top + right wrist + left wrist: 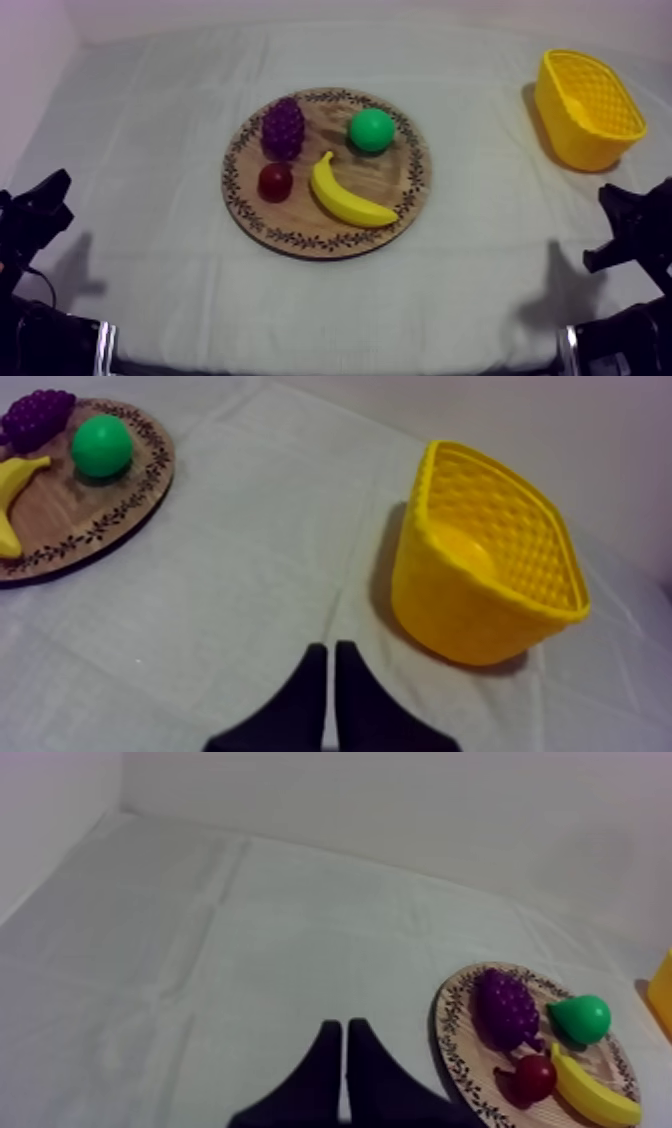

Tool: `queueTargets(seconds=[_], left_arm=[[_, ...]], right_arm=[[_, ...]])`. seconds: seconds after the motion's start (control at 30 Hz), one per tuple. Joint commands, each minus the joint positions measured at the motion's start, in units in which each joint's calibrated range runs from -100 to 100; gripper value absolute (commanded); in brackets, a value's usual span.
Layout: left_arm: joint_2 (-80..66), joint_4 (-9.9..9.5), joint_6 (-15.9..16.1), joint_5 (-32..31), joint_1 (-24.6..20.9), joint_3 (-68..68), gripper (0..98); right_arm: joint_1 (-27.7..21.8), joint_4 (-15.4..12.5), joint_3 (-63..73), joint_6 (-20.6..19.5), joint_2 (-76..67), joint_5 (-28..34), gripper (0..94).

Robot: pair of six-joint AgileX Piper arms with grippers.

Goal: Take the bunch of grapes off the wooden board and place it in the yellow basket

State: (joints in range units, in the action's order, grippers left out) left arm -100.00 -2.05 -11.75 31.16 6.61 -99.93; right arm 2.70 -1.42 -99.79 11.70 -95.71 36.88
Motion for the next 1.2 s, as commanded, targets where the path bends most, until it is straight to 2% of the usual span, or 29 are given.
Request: queueTargets(seconds=[0.0, 0.23, 0.4, 0.77, 1.17], left_arm=[[0.0, -0.02, 0.0, 0.0, 0.0, 0.0, 0.1], [0.0, -0.02, 0.0, 0.0, 0.0, 0.0, 0.1], [0.0, -0.02, 0.0, 0.0, 0.0, 0.0, 0.1], [0.0, -0.02, 0.0, 0.0, 0.0, 0.0, 0.1], [0.0, -0.02, 0.0, 0.0, 0.0, 0.0, 0.1]], right_arm=[[0.0, 0.2, 0.0, -0.1, 0.2, -0.4, 0.4], [0.6, 2.7, 3.5, -1.6, 4.9, -2.1, 0.3], [1.1, 3.8, 11.3, -2.2, 11.4, -0.5, 0.3], [3.9, 6.8, 34.9, -5.3, 30.2, 7.8, 0.3], [13.3, 11.6, 59.6, -9.9, 51.1, 18.7, 0.3]])
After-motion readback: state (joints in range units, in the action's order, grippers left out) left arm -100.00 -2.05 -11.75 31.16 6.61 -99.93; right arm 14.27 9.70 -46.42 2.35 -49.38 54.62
